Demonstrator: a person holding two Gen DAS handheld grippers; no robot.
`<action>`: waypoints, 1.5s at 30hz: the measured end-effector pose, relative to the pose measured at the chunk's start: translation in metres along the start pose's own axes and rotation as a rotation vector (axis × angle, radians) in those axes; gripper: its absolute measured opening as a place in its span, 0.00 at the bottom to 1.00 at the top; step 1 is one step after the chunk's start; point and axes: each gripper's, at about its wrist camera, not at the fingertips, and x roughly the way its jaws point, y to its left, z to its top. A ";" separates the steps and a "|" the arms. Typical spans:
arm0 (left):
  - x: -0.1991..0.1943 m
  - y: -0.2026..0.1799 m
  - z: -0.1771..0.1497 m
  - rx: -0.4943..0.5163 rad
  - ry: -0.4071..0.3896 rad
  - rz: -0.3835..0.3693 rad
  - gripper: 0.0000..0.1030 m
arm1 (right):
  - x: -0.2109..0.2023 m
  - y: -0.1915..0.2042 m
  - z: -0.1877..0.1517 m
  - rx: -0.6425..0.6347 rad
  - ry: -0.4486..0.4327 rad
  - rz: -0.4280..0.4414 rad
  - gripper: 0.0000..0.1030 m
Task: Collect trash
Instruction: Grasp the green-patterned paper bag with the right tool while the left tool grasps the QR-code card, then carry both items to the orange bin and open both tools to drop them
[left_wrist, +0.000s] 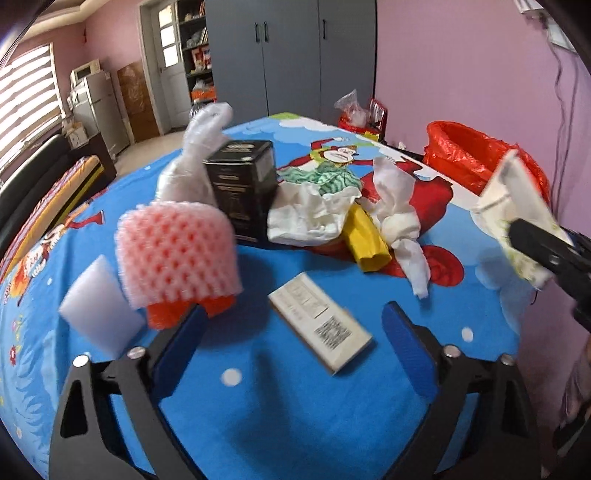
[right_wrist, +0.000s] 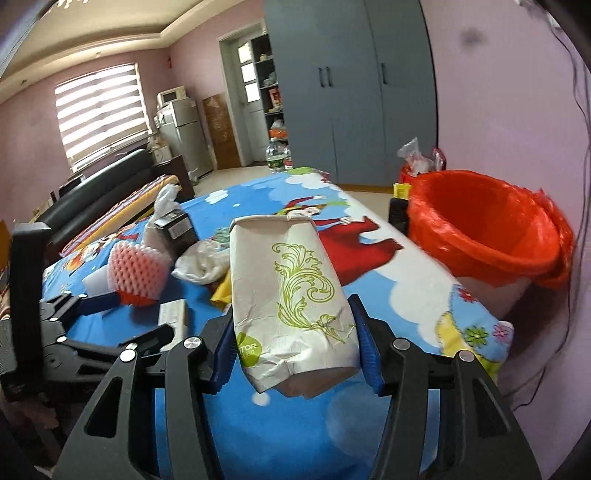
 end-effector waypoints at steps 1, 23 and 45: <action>0.006 -0.002 0.002 -0.003 0.015 0.008 0.85 | -0.002 -0.004 0.000 0.008 -0.004 0.000 0.51; 0.010 0.006 -0.019 -0.022 0.073 -0.077 0.31 | -0.022 0.007 -0.005 0.024 -0.036 0.019 0.52; -0.086 -0.016 0.005 0.074 -0.243 -0.094 0.31 | -0.048 -0.009 -0.003 0.084 -0.105 -0.067 0.52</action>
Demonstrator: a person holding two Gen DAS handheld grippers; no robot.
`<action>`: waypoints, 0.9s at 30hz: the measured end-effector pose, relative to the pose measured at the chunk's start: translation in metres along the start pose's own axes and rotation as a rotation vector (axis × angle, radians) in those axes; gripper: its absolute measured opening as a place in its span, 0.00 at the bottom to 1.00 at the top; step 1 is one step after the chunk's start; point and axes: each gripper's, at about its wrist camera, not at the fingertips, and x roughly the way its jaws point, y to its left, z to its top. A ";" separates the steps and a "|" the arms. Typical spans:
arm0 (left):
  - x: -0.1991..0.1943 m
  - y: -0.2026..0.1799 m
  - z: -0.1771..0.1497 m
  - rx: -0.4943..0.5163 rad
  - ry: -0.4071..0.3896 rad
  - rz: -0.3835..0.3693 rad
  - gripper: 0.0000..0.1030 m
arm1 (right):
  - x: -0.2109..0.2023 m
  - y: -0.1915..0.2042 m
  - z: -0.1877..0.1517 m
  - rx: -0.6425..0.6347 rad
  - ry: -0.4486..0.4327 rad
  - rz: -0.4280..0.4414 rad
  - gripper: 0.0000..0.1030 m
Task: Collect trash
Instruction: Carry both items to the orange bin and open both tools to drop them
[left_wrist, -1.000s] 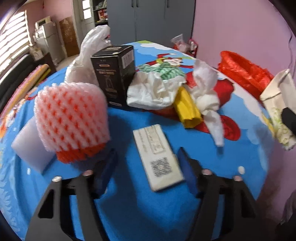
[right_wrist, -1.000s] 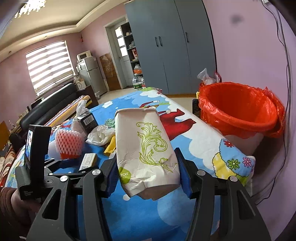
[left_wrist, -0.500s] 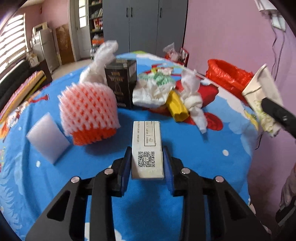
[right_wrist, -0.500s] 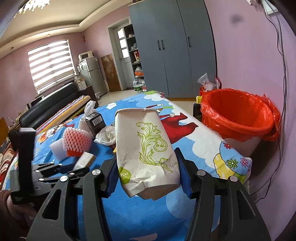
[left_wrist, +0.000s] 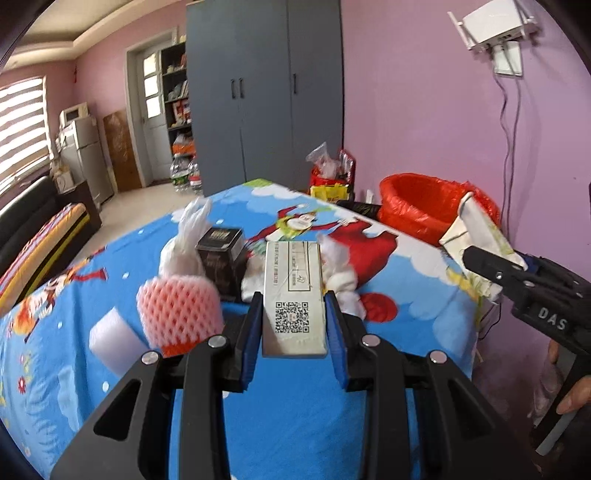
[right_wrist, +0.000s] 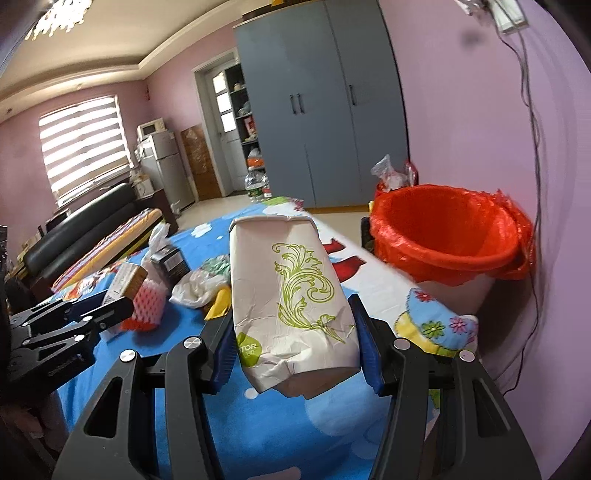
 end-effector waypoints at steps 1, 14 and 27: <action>-0.001 -0.003 0.002 0.005 -0.007 -0.007 0.31 | 0.000 -0.002 0.001 0.003 -0.002 -0.003 0.52; 0.024 -0.049 0.032 0.105 -0.033 -0.118 0.31 | -0.002 -0.054 0.019 0.050 -0.060 -0.100 0.52; 0.080 -0.103 0.095 0.160 -0.063 -0.261 0.31 | 0.022 -0.108 0.043 0.081 -0.079 -0.177 0.52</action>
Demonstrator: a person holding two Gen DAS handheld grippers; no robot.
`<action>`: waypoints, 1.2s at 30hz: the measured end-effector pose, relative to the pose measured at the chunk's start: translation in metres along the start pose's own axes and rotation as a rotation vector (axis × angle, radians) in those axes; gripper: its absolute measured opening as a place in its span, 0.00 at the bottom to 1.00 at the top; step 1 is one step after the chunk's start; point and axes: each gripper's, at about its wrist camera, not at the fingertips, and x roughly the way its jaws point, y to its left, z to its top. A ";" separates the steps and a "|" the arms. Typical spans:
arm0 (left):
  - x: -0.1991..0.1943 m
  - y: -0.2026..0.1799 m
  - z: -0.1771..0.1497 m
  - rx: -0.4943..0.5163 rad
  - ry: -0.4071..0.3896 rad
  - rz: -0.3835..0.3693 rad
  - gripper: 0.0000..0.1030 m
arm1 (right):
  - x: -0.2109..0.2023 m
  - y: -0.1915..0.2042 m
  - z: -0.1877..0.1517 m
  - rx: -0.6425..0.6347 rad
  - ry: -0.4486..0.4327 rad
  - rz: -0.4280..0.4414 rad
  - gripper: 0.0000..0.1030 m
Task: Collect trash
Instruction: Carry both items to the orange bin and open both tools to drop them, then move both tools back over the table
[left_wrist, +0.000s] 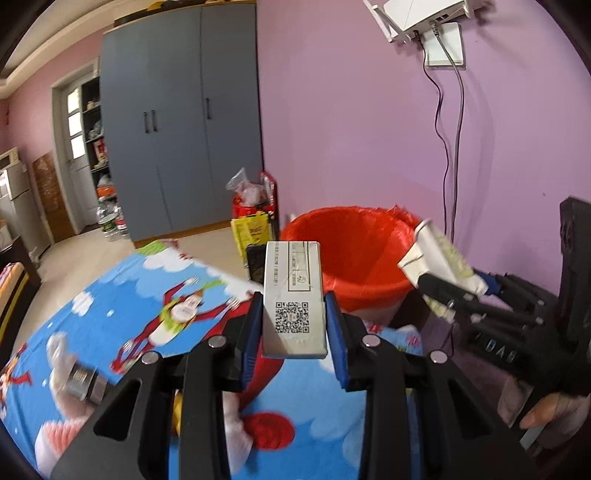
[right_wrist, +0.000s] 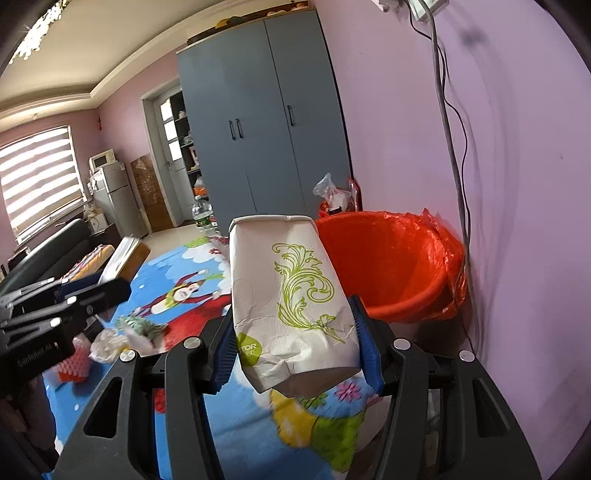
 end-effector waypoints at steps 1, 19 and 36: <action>0.007 -0.002 0.006 0.000 -0.003 -0.012 0.31 | 0.003 -0.002 0.003 0.000 -0.001 -0.002 0.52; 0.128 -0.020 0.086 0.029 0.007 -0.130 0.32 | 0.083 -0.062 0.048 0.030 -0.012 -0.088 0.52; 0.135 0.006 0.097 -0.016 -0.010 0.017 0.93 | 0.067 -0.068 0.049 0.018 -0.046 -0.161 0.67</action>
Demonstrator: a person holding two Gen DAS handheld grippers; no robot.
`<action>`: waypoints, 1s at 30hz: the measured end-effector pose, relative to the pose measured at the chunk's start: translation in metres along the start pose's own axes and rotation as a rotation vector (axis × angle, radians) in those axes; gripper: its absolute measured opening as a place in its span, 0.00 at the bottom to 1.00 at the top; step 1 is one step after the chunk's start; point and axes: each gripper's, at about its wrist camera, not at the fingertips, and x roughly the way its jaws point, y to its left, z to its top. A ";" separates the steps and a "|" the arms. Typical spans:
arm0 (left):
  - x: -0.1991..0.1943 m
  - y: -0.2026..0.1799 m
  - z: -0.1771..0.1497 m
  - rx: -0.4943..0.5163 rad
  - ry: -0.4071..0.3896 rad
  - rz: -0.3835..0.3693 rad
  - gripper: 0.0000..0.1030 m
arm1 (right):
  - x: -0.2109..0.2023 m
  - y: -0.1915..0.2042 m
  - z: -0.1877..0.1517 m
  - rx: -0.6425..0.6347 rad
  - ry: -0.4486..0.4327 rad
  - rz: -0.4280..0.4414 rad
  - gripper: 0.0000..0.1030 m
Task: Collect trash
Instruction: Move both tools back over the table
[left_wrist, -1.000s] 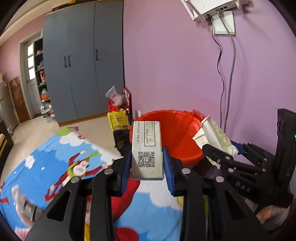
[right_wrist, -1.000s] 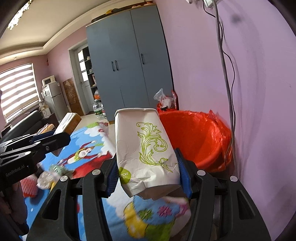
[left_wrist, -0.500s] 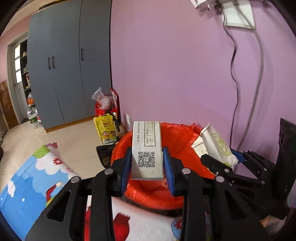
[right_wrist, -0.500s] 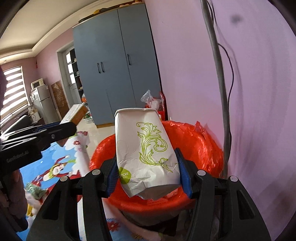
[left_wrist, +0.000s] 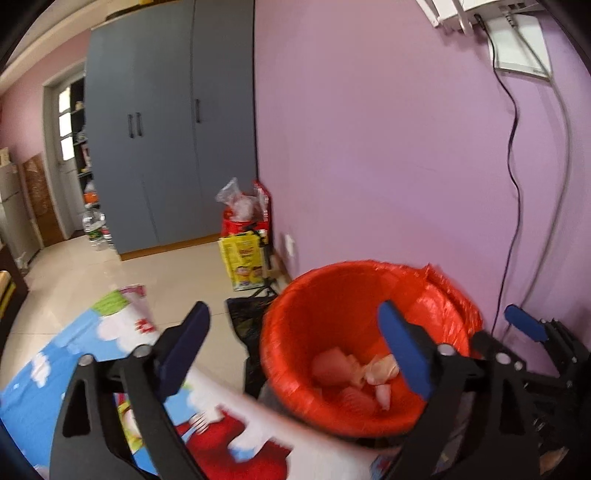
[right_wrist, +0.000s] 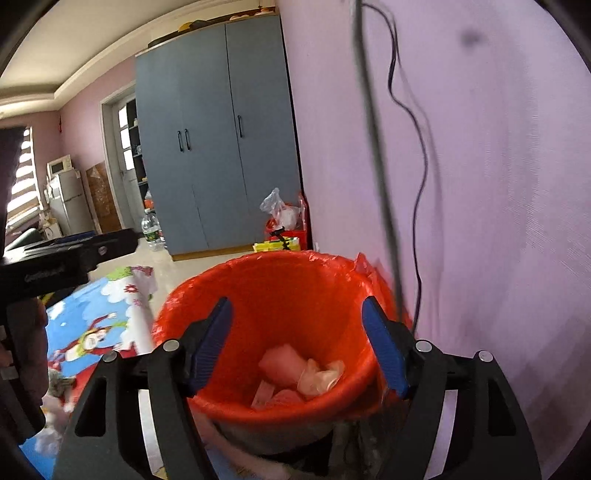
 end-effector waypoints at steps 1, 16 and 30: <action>-0.009 0.003 -0.004 0.004 0.001 0.021 0.94 | -0.007 0.004 -0.001 -0.002 -0.001 0.006 0.67; -0.192 0.045 -0.111 -0.004 0.006 0.173 0.95 | -0.107 0.094 -0.047 -0.051 0.079 0.143 0.70; -0.300 0.136 -0.234 -0.124 0.059 0.405 0.95 | -0.145 0.187 -0.080 -0.169 0.162 0.240 0.73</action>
